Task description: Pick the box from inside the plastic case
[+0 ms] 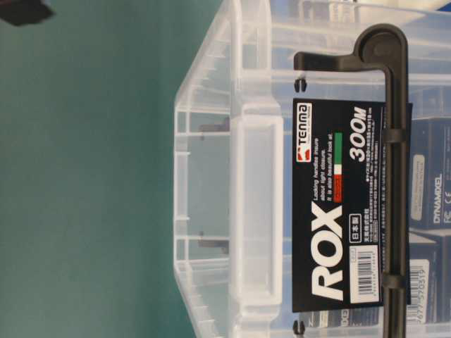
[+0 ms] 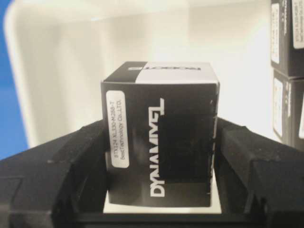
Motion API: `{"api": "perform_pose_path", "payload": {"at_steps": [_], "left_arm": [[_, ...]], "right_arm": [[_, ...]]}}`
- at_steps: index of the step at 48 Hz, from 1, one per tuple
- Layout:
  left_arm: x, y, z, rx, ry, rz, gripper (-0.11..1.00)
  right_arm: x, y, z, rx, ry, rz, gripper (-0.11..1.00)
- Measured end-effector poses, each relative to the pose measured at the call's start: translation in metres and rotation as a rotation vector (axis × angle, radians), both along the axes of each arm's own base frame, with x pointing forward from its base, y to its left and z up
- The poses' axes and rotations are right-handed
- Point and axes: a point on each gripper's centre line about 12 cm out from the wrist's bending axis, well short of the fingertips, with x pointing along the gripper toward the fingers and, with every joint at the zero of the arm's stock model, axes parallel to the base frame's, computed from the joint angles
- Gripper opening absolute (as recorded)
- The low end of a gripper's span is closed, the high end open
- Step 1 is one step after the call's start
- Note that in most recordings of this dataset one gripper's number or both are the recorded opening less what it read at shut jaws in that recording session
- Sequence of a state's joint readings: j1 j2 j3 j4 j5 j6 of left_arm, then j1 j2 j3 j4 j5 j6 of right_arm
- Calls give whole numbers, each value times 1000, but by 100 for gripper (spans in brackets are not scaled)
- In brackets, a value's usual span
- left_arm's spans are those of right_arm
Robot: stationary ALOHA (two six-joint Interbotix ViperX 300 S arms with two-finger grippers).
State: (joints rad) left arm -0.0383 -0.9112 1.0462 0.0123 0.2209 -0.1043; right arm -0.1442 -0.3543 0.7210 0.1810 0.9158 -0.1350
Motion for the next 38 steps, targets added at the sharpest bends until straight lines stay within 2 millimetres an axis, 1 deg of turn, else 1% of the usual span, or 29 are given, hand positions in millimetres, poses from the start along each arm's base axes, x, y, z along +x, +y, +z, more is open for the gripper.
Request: {"api": "perform_pose_path", "payload": {"at_steps": [8, 22, 29, 38], "left_arm": [[0, 0, 0, 2, 0, 0, -5], [0, 0, 0, 0, 2, 0, -5], [0, 0, 0, 2, 1, 0, -5], [0, 0, 0, 2, 1, 0, -5]], "right_arm": [[9, -5, -27, -45, 9, 43, 64], [26, -14, -61, -111, 33, 90, 64], [30, -20, -71, -138, 38, 97, 64], [36, -31, -73, -159, -9, 70, 64]]}}
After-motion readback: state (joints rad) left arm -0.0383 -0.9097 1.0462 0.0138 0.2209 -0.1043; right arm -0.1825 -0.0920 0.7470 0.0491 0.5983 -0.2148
